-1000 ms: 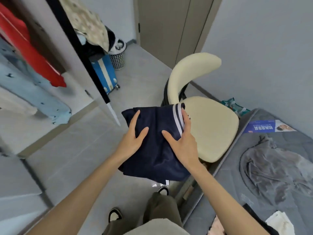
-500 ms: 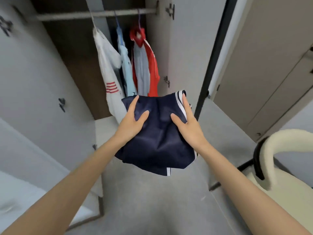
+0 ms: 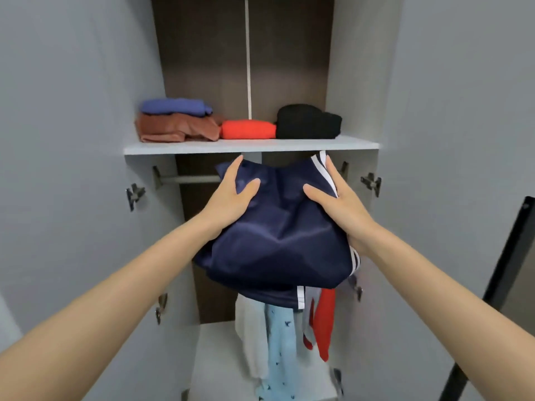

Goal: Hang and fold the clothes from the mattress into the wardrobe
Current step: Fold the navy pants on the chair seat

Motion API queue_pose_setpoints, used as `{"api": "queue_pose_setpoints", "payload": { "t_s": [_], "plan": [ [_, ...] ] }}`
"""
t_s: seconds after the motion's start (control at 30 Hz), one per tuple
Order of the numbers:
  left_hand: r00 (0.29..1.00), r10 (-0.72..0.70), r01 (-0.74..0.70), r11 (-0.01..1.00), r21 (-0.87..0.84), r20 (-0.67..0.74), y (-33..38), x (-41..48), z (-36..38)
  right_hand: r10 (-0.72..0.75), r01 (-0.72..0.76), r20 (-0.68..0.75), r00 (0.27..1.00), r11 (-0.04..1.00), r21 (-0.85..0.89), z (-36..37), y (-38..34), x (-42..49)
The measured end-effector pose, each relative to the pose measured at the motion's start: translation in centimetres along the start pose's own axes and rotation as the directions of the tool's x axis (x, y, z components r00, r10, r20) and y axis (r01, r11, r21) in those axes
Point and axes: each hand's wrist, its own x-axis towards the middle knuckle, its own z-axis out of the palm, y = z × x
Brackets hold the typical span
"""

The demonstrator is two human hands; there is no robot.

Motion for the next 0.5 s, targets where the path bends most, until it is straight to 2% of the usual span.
{"api": "queue_pose_setpoints", "payload": {
  "t_s": [0.27, 0.5],
  "plan": [
    [0.974, 0.08, -0.076, 0.997, 0.027, -0.213, 2.0, 15.7, -4.3, -0.065, 0.061, 0.059, 0.996, 0.996, 0.07, -0.4, -4.3, 18.4],
    [0.956, 0.09, -0.087, 0.996, 0.022, -0.279, 2.4, 26.9, -8.0, -0.056, 0.05, 0.114, 0.992, 0.997, 0.054, 0.7, -7.3, 31.5]
  ]
}}
